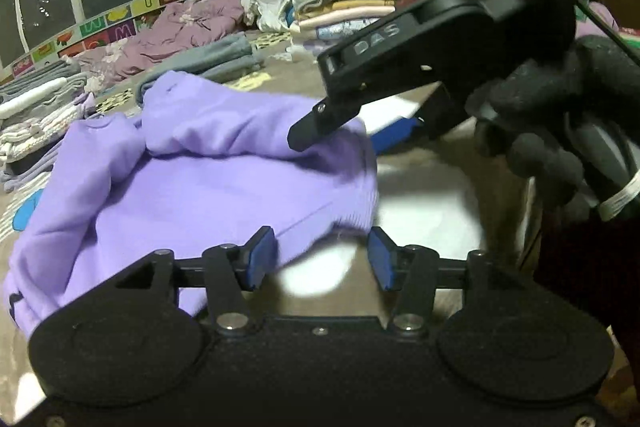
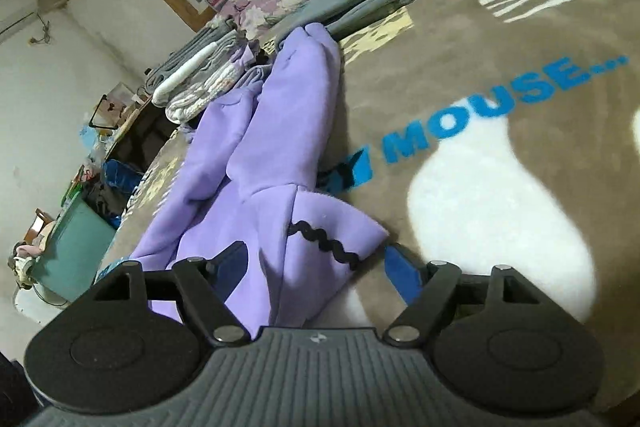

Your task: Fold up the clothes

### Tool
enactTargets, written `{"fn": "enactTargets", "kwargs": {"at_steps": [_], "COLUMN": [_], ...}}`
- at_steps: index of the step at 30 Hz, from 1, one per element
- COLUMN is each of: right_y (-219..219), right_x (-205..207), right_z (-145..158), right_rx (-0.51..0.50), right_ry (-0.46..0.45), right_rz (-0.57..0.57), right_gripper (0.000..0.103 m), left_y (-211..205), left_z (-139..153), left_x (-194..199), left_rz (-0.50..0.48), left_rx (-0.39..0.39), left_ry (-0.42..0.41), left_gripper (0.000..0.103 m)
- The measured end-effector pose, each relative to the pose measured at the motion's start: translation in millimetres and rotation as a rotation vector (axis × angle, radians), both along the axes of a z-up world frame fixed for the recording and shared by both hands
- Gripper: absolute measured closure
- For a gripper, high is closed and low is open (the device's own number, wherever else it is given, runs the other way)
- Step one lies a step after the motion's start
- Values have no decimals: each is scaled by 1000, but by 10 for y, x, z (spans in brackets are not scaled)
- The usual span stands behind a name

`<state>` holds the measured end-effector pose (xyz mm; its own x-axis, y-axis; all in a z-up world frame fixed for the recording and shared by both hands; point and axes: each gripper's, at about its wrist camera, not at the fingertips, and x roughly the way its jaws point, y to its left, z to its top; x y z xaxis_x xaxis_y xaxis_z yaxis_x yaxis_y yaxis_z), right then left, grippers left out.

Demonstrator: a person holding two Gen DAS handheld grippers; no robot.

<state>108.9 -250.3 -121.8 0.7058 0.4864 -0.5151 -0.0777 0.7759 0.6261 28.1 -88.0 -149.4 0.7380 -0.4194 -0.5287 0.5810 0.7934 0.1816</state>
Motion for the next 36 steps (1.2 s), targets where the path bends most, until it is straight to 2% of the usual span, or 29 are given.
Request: {"fn": "enactTargets", "kwargs": {"at_steps": [1, 2, 3, 4, 5, 8, 10, 11, 12, 13, 14, 17, 19, 21, 23, 26, 28, 32, 36], "right_y": [35, 69, 76, 72, 33, -170, -250, -285, -270, -239, -210, -77, 117, 361, 579, 855, 931, 1050, 1195], "right_x": [4, 5, 12, 21, 29, 8, -23, -39, -78, -154, -243, -441, -494, -505, -460, -376, -324, -345, -266], "right_z": [-10, -24, -43, -64, -78, -261, -323, -348, -258, -129, -6, 246, 334, 361, 306, 199, 142, 105, 38], "right_rx": [-9, -24, -14, 8, 64, 264, 302, 313, 247, 155, 67, -124, -223, -293, -334, -383, -403, -423, -419], "right_ry": [-6, -13, -25, -40, -60, -30, -4, 10, -10, -62, -122, -293, -392, -463, -450, -404, -377, -389, -389], "right_rz": [3, -7, -18, -25, -29, -80, -92, -96, -95, -106, -123, -113, -35, 70, 167, 284, 309, 351, 389], "right_gripper": [39, 44, 54, 69, 74, 75, 77, 72, 64, 50, 47, 47, 47, 47, 48, 48, 48, 48, 47], "left_y": [10, 20, 40, 82, 121, 221, 329, 412, 500, 596, 695, 963, 1066, 1128, 1147, 1169, 1213, 1395, 1489], "left_z": [-5, -10, -15, -19, -20, 1, 51, 92, 134, 178, 219, 288, 218, 166, 247, 408, 508, 678, 855], "left_x": [8, 16, 12, -14, -33, -40, -54, -53, -46, -28, -3, 137, 279, 328, 299, 267, 309, 620, 1047], "left_rz": [-1, -1, -4, -9, -15, -35, -31, -16, 4, 33, 67, 198, 284, 300, 301, 335, 351, 402, 420], "left_rx": [-6, -12, -16, -19, -21, -30, -42, -63, -87, -119, -154, -252, -245, -248, -273, -296, -308, -347, -315], "left_ry": [8, 17, 23, 25, 30, 61, 70, 73, 74, 71, 67, 80, 159, 208, 200, 142, 120, 123, 112], "left_gripper": [51, 50, 50, 50, 49, 49, 49, 49, 49, 49, 49, 49, 49, 49, 49, 49, 49, 49, 49]}}
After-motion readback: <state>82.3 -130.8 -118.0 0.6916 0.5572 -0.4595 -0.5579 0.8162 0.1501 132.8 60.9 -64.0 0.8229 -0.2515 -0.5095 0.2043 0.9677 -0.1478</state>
